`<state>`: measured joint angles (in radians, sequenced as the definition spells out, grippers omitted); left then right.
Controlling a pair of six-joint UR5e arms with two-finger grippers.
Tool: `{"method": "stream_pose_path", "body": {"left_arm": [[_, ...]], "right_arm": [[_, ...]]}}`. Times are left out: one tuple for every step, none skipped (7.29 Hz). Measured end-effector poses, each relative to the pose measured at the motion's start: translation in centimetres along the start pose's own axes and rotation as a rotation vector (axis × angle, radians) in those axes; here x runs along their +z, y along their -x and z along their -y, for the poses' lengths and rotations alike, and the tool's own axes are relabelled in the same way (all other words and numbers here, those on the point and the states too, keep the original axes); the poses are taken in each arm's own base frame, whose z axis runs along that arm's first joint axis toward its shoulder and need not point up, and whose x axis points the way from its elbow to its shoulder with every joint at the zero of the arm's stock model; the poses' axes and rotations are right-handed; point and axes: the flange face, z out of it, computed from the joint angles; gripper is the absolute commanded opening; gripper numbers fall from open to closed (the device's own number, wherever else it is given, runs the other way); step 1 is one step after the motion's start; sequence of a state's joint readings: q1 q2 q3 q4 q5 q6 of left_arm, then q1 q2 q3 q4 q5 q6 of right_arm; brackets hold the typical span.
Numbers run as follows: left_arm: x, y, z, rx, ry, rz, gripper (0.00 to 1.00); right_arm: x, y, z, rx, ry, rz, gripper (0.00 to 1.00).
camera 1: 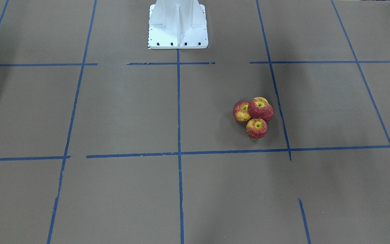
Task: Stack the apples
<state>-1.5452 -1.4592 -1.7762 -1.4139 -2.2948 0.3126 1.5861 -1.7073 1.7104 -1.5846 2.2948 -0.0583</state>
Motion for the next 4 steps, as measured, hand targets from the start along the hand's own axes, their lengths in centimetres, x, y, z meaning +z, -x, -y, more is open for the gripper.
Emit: {"method": "stream_pose_path", "body": {"left_arm": [[0.4, 0.3, -0.1, -0.004, 0.004, -0.003, 1.00], [0.8, 0.6, -0.1, -0.003, 0.001, -0.003, 1.00], [1.4, 1.2, -0.2, 0.003, -0.005, -0.001, 1.00], [1.9, 1.7, -0.4, 0.010, -0.014, 0.002, 1.00]], "right_arm": [[0.0, 0.0, 0.0, 0.000, 0.000, 0.000, 1.00], [0.0, 0.0, 0.0, 0.000, 0.000, 0.000, 1.00], [0.0, 0.0, 0.0, 0.000, 0.000, 0.000, 1.00], [0.0, 0.0, 0.0, 0.000, 0.000, 0.000, 1.00]]}}
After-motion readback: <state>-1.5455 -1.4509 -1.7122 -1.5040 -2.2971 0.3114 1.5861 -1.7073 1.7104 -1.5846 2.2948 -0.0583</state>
